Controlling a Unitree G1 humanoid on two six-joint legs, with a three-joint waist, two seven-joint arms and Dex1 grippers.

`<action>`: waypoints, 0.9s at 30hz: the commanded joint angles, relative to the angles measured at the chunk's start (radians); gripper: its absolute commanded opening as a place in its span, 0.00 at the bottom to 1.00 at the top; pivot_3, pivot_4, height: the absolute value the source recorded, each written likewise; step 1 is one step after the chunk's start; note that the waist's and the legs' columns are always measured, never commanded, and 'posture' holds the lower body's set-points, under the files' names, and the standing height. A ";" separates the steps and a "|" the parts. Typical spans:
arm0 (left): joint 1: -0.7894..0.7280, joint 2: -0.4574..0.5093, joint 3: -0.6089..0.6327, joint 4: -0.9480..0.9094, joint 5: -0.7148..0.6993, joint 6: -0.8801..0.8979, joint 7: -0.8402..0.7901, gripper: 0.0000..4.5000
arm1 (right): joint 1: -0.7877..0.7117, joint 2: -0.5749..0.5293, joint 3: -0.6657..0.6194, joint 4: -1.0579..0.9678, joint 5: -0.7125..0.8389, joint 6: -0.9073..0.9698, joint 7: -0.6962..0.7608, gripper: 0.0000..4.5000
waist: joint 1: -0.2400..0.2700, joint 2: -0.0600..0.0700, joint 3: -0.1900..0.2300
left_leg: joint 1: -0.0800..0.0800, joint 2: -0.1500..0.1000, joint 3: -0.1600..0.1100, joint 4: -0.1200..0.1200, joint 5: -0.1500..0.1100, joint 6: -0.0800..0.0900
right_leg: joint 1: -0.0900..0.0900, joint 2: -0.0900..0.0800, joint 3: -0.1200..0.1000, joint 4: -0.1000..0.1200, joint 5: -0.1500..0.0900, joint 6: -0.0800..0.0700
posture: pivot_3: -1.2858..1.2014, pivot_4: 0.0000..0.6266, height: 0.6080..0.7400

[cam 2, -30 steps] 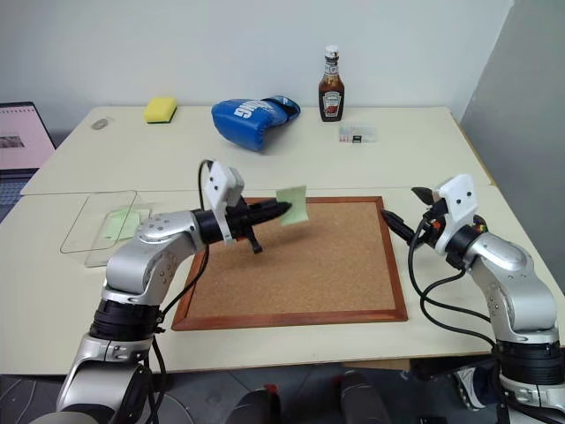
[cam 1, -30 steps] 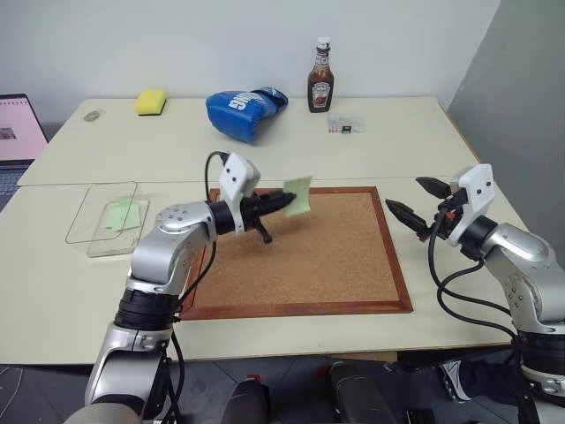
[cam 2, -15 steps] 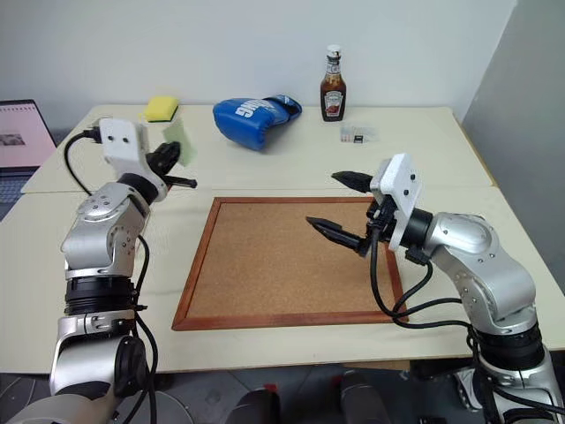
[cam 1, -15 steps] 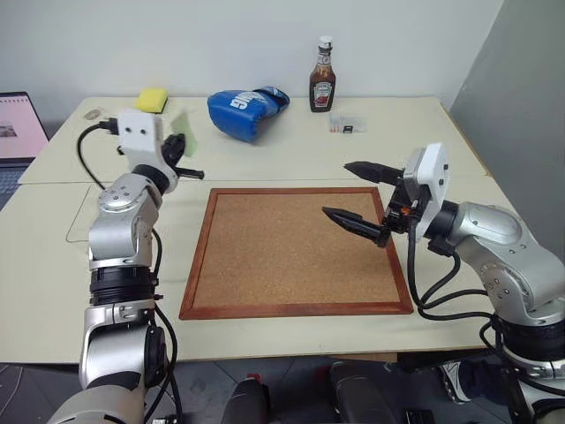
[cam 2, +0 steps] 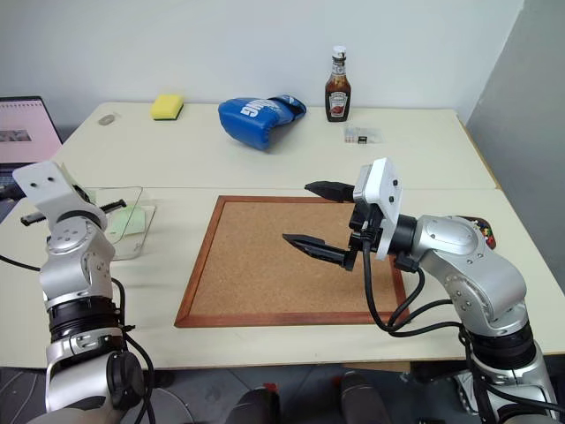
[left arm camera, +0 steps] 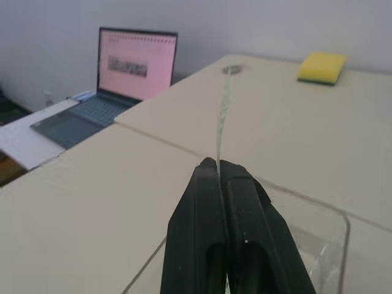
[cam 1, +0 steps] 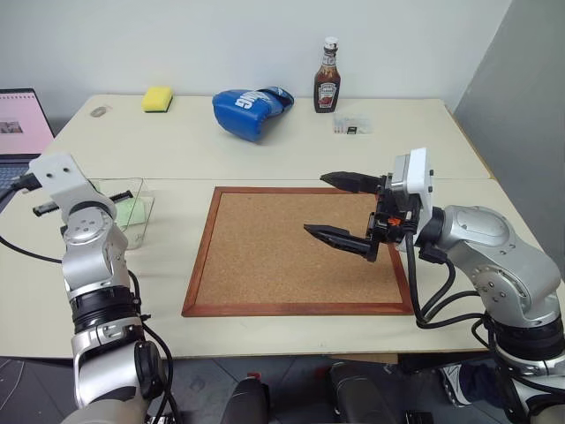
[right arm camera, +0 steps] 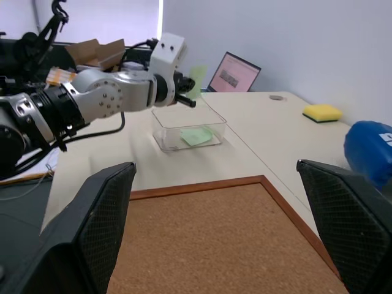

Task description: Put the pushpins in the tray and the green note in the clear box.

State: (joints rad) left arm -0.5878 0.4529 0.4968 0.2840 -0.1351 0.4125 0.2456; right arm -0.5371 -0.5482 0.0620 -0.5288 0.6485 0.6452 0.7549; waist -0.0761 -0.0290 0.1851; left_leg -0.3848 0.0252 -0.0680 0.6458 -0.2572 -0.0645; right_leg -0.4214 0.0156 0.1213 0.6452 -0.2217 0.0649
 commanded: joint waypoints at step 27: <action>-0.007 -0.022 -0.158 -0.183 -0.004 -0.045 -0.117 0.93 | 0.001 0.016 -0.043 -0.013 -0.036 0.026 -0.138 1.00 | 0.004 0.000 0.000 | 0.000 0.000 0.000 0.000 0.000 0.000 | 0.000 0.000 -0.001 0.000 0.000 0.000 | 0.52 0.24 1.00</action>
State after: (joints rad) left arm -0.5785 0.4198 0.4229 0.2088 -0.1638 0.4229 0.1991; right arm -0.5411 -0.5441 0.0547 -0.5272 0.6439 0.6727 0.6822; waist -0.0725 -0.0293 0.1850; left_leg -0.3852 0.0251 -0.0684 0.6456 -0.2572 -0.0646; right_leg -0.4215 0.0157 0.1208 0.6450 -0.2217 0.0648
